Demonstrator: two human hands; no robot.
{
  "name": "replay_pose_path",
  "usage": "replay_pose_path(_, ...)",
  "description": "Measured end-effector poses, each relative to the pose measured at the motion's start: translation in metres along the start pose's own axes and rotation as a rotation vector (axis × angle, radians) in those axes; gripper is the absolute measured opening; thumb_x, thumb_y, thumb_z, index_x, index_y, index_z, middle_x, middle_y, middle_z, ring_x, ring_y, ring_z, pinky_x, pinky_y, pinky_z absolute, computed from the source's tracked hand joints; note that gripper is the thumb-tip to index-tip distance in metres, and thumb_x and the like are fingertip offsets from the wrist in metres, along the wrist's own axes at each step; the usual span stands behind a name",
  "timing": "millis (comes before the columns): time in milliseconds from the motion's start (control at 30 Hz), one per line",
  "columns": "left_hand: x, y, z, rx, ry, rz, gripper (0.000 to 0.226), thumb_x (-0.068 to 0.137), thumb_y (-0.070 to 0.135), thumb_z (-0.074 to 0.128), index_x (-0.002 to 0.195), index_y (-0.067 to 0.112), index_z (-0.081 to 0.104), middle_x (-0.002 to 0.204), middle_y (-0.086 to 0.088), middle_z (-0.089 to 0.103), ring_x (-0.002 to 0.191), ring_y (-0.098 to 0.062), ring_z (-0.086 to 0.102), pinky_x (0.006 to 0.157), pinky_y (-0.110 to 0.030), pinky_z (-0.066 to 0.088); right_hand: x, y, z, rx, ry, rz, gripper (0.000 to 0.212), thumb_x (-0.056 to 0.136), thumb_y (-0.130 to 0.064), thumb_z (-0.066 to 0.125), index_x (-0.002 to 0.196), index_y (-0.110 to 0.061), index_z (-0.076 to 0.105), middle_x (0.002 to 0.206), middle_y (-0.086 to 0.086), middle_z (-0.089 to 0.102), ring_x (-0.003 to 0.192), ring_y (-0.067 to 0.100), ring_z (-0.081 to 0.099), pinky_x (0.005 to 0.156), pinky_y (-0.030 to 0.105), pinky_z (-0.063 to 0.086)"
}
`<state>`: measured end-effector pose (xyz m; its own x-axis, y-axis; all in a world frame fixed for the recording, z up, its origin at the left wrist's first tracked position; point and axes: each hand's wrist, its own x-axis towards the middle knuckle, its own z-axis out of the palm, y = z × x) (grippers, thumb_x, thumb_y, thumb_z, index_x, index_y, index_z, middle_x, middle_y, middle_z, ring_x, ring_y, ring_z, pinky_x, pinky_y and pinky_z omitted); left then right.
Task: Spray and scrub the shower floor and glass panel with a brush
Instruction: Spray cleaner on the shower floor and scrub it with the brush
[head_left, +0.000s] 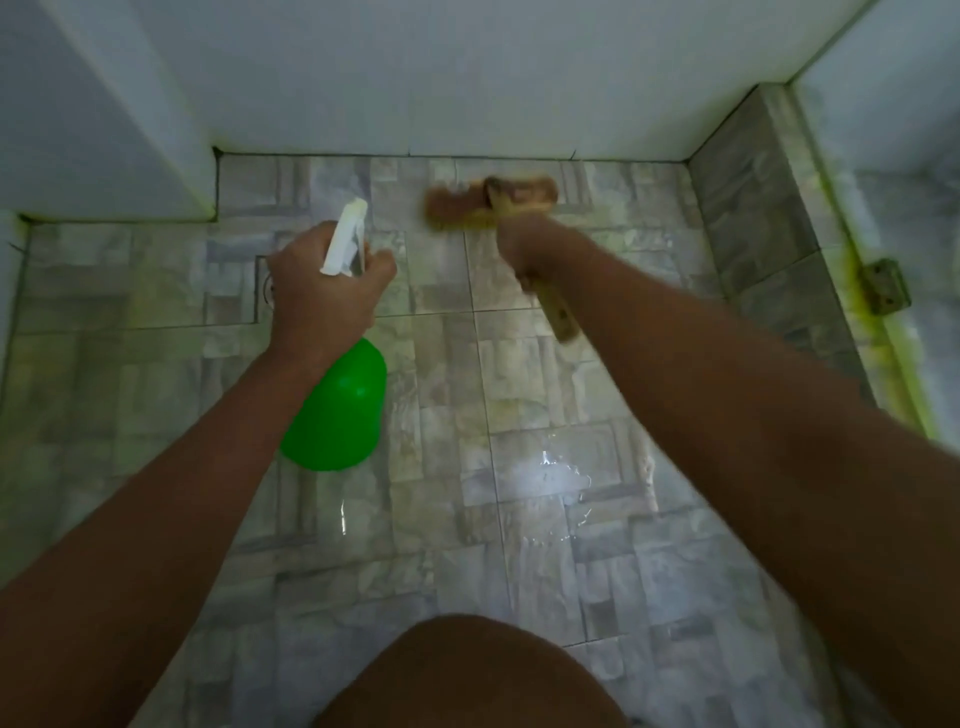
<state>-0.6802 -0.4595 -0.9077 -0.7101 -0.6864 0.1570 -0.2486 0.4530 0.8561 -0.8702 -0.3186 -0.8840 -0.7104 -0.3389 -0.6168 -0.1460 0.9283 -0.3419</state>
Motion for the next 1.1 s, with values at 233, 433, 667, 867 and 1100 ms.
replay_pose_path(233,-0.013,0.019,0.007,0.034,-0.116,0.111,0.029,0.084,0.024,0.071,0.068,0.014,0.049,0.056,0.006,0.042,0.051,-0.024,0.046,0.049,-0.025,0.042,-0.017,0.016,-0.004,-0.068,-0.040,0.004,0.015,0.098,-0.001,0.039,0.094,0.000,0.053,0.106,0.021,0.061,0.058,0.022,0.050,0.042,0.028,0.039)
replay_pose_path(433,-0.002,0.040,0.042,0.051,-0.401,0.053,0.040,0.078,0.032,0.073,0.057,0.023,0.039,0.055,0.006,0.038,0.050,-0.007,0.036,0.051,-0.027,0.027,-0.121,0.125,0.042,0.031,-0.103,0.201,0.027,0.104,-0.015,0.030,0.119,-0.004,0.050,0.079,0.012,0.047,0.050,0.023,0.049,0.031,0.027,0.039)
replay_pose_path(667,0.004,0.065,0.088,0.176,-0.580,-0.015,0.044,0.077,0.032,0.082,0.059,0.017,0.044,0.060,0.000,0.043,0.054,-0.014,0.040,0.057,-0.029,0.031,-0.142,0.170,0.027,0.261,0.002,0.442,0.041,0.106,-0.042,0.031,0.094,-0.005,0.047,0.084,0.018,0.049,0.051,0.026,0.051,0.040,0.030,0.045)
replay_pose_path(867,0.011,0.066,0.114,0.177,-0.486,-0.138,0.046,0.072,0.039,0.084,0.060,0.014,0.047,0.066,-0.001,0.051,0.062,-0.019,0.053,0.052,-0.029,0.035,-0.134,0.158,0.018,0.346,-0.009,0.473,0.045,0.105,-0.045,0.032,0.090,-0.005,0.047,0.072,0.015,0.050,0.049,0.022,0.047,0.036,0.023,0.040)
replay_pose_path(1100,0.024,0.081,0.119,0.179,-0.538,-0.124,0.043,0.067,0.046,0.080,0.064,0.007,0.062,0.068,-0.010,0.066,0.066,-0.029,0.066,0.061,-0.039,0.054,-0.135,0.158,0.018,0.301,-0.005,0.412,0.041,0.107,-0.040,0.030,0.074,-0.017,0.040,0.076,0.014,0.052,0.050,0.024,0.049,0.044,0.033,0.047)
